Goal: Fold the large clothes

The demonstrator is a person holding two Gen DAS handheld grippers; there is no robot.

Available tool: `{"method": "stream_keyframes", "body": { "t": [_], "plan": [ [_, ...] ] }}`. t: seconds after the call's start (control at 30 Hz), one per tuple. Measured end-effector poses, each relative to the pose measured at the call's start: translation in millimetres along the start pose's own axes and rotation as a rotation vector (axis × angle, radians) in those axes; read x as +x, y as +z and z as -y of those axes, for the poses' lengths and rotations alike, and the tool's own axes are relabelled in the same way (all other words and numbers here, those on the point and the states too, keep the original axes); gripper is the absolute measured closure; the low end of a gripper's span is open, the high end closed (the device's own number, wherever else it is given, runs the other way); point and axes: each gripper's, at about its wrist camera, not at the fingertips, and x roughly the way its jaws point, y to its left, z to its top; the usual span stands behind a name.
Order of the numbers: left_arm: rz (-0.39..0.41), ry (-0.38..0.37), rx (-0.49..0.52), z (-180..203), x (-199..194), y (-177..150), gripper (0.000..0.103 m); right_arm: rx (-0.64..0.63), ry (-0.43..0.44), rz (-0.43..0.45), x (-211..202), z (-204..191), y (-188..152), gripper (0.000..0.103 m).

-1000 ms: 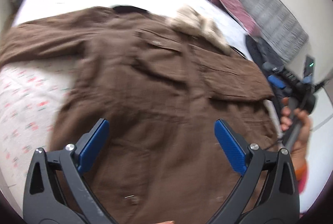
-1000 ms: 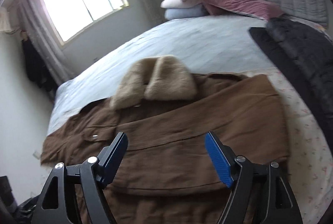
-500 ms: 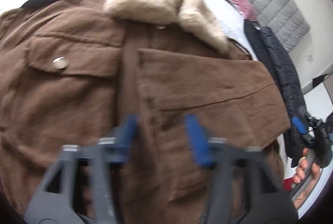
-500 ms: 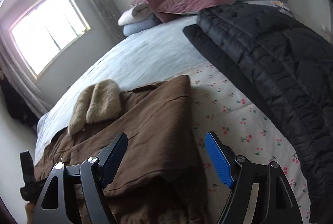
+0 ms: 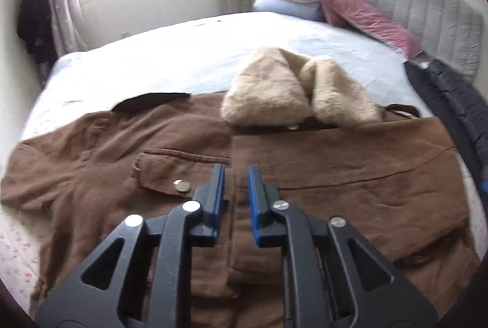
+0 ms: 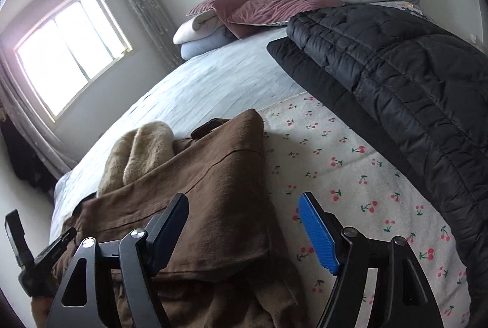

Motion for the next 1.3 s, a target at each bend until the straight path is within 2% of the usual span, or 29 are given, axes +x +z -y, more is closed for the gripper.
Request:
{"method": "stream_keyframes", "body": {
  "t": [0.03, 0.07, 0.13, 0.17, 0.2, 0.27, 0.3, 0.4, 0.43, 0.47, 0.53, 0.6, 0.67, 0.77, 0.9, 1.1, 1.2, 1.3],
  "plan": [
    [0.004, -0.054, -0.013, -1, -1, -2, 0.068, -0.007, 0.011, -0.013, 4, -3, -2, 0.045],
    [0.003, -0.151, -0.019, -1, -3, -6, 0.062, -0.011, 0.025, -0.026, 7, -5, -3, 0.054],
    [-0.05, -0.245, 0.001, 6, 3, -12, 0.058, -0.029, 0.064, -0.047, 14, -13, -7, 0.063],
    [-0.097, -0.276, 0.014, 9, 9, -18, 0.057, -0.044, 0.083, -0.058, 18, -17, -10, 0.063],
    [-0.181, -0.295, 0.036, 12, 21, -25, 0.057, -0.057, 0.092, -0.095, 28, -20, -14, 0.063],
    [-0.283, -0.301, 0.054, 15, 40, -37, 0.057, -0.059, 0.035, -0.2, 53, -19, -26, 0.063],
    [-0.26, -0.306, 0.066, 13, 38, -39, 0.057, -0.069, -0.006, -0.234, 65, -18, -33, 0.064],
    [-0.274, -0.305, 0.065, 4, 19, -31, 0.053, -0.094, -0.011, -0.207, 55, -26, -29, 0.062],
    [-0.265, -0.311, 0.051, -2, 9, -29, 0.039, -0.092, 0.007, -0.187, 48, -28, -26, 0.058],
    [-0.254, -0.311, 0.04, -8, 2, -26, 0.023, -0.083, 0.029, -0.175, 41, -30, -24, 0.047],
    [-0.206, -0.294, 0.021, -24, -22, -24, 0.018, -0.076, 0.044, -0.164, 33, -35, -21, 0.038],
    [-0.212, -0.266, 0.002, -51, -41, -21, 0.018, -0.093, 0.035, -0.143, 27, -42, -19, 0.036],
    [-0.216, -0.227, -0.058, -81, -49, -23, 0.018, -0.114, 0.031, -0.133, 22, -48, -16, 0.031],
    [-0.199, -0.119, -0.201, -143, -64, -27, 0.015, -0.14, 0.032, -0.136, 21, -56, -18, 0.028],
    [-0.189, 0.055, -0.37, -220, -68, -41, 0.014, -0.191, -0.022, -0.129, 22, -66, -20, 0.028],
    [-0.145, 0.231, -0.612, -316, -62, -70, 0.014, -0.185, -0.018, -0.132, 24, -67, -21, 0.028],
    [-0.102, 0.242, -0.71, -350, -56, -84, 0.015, -0.175, -0.008, -0.135, 24, -70, -21, 0.028],
    [-0.029, 0.212, -0.777, -373, -49, -86, 0.021, -0.187, -0.003, -0.146, 27, -75, -23, 0.028]
  ]
}}
